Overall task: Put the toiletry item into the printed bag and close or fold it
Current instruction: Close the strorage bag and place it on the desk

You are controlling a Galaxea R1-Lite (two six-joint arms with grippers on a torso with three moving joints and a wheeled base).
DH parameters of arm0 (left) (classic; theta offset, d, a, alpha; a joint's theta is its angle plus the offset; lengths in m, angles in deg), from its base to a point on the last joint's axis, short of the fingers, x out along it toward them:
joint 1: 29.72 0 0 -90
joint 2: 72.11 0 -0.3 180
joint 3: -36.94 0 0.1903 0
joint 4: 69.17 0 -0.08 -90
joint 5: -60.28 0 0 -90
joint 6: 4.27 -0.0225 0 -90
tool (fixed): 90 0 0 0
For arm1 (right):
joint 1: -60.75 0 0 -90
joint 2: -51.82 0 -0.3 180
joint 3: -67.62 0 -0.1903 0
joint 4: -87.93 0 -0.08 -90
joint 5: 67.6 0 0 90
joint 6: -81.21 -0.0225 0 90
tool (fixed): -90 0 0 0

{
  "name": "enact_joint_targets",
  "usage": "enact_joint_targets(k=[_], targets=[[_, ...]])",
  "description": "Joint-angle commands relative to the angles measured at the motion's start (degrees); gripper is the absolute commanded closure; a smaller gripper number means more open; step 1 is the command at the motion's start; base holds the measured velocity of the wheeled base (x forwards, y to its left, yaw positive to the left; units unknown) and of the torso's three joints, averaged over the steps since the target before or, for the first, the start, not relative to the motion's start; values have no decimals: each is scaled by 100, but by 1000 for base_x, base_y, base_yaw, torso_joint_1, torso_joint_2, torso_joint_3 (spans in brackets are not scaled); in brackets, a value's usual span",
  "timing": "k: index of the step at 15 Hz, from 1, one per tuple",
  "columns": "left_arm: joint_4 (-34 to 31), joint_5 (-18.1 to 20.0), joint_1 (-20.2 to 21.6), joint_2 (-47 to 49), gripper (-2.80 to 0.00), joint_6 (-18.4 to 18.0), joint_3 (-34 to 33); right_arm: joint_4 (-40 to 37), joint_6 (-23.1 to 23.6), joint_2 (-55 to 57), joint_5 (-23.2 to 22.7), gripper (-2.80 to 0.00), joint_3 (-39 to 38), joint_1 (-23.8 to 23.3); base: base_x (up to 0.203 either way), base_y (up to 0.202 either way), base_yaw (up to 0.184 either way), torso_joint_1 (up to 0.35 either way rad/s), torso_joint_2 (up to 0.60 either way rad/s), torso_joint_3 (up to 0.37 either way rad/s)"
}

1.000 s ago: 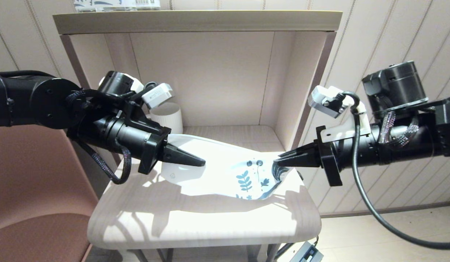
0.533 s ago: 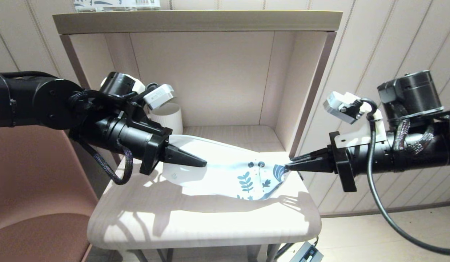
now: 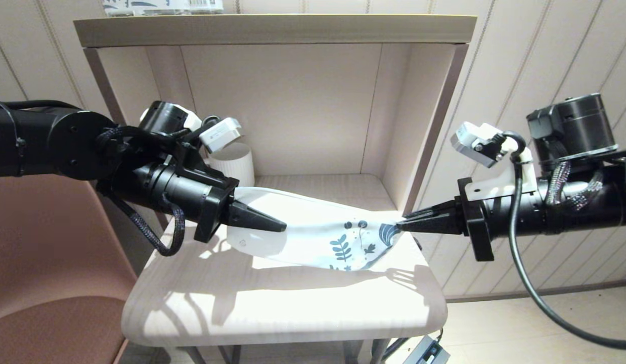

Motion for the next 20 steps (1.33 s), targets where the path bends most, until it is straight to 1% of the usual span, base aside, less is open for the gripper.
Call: enact_joint_targets(k=[1,2,7,8,9,13,15,18,19,20], targets=[[-17,36,-5,11,0,-17,-4,1,24,86,-41,0,25,51,0,0,0,0,0,0],[-17,36,-5,3,0,-17,-13,9,30,94,-41,0,17,132,0,0,0,0,0,0],[-25,36,-5,-15,0,-17,-13,161,5,144,-42,0,16,156,0,0,0,0,0,0],[-25,36,-5,-15,0,-17,-16,194,19,157,-23,-135,-21,156,0,0,0,0,0,0],[-25,36,-5,-24,0,-17,-22,238,31,142,-29,-280,-63,162,0,0,0,0,0,0],[-17,25,-5,31,0,-20,-22,247,13,160,-49,-280,18,156,0,0,0,0,0,0],[-11,18,-5,160,0,-115,-5,247,4,166,-49,-280,85,141,0,0,0,0,0,0],[1,3,50,365,0,-88,146,214,-37,98,-36,-280,244,66,0,0,0,0,0,0],[8,-35,79,412,0,-96,168,205,-39,52,-40,-280,230,-27,0,0,0,0,0,0],[10,-38,128,483,0,-100,211,219,-50,-41,-41,0,176,-137,0,0,0,0,0,0]])
